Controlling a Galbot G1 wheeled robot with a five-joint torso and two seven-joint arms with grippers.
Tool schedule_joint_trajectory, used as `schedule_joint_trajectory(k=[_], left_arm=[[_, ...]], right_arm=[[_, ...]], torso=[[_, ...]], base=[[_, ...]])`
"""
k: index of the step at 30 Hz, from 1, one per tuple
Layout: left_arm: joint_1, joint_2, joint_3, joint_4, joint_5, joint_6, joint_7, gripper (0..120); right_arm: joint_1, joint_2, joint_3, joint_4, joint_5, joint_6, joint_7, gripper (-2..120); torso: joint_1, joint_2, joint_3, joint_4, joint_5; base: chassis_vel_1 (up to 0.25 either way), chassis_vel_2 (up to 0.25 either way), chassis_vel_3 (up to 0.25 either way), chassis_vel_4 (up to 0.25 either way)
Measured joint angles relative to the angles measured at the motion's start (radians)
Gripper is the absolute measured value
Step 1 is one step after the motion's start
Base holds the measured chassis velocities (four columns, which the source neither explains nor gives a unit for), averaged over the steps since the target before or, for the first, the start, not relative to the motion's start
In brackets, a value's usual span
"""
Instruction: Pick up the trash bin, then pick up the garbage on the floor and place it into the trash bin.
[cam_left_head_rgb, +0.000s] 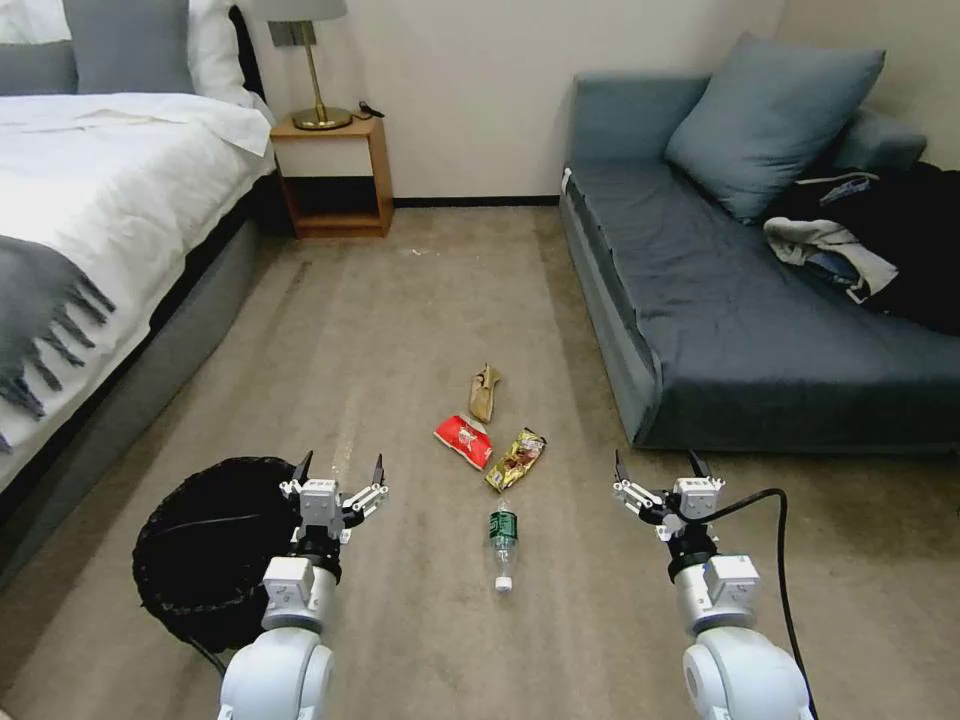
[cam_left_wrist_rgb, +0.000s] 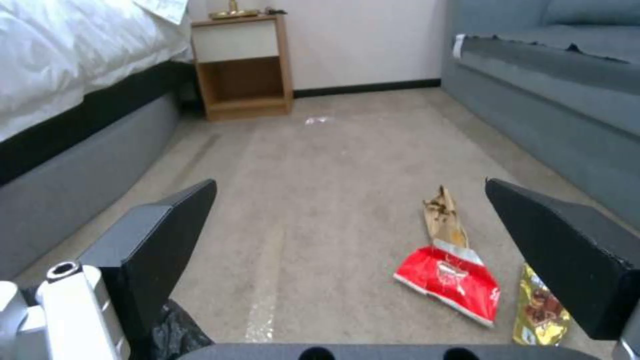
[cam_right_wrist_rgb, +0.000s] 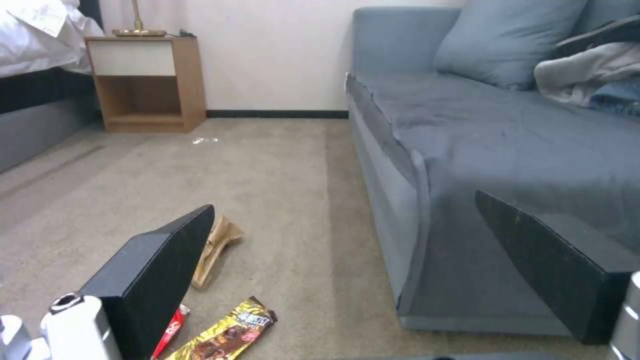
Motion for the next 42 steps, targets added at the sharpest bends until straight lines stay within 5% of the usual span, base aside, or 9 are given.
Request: schedule_joint_trajectory(k=[42], left_arm=[[0.000, 0.000, 0.000, 0.000, 0.000, 0.000, 0.000, 100]], right_arm=[[0.000, 0.000, 0.000, 0.000, 0.000, 0.000, 0.000, 100]], torso=[[0.000, 0.000, 0.000, 0.0000, 0.0000]], base=[[0.000, 0.000, 0.000, 0.000]])
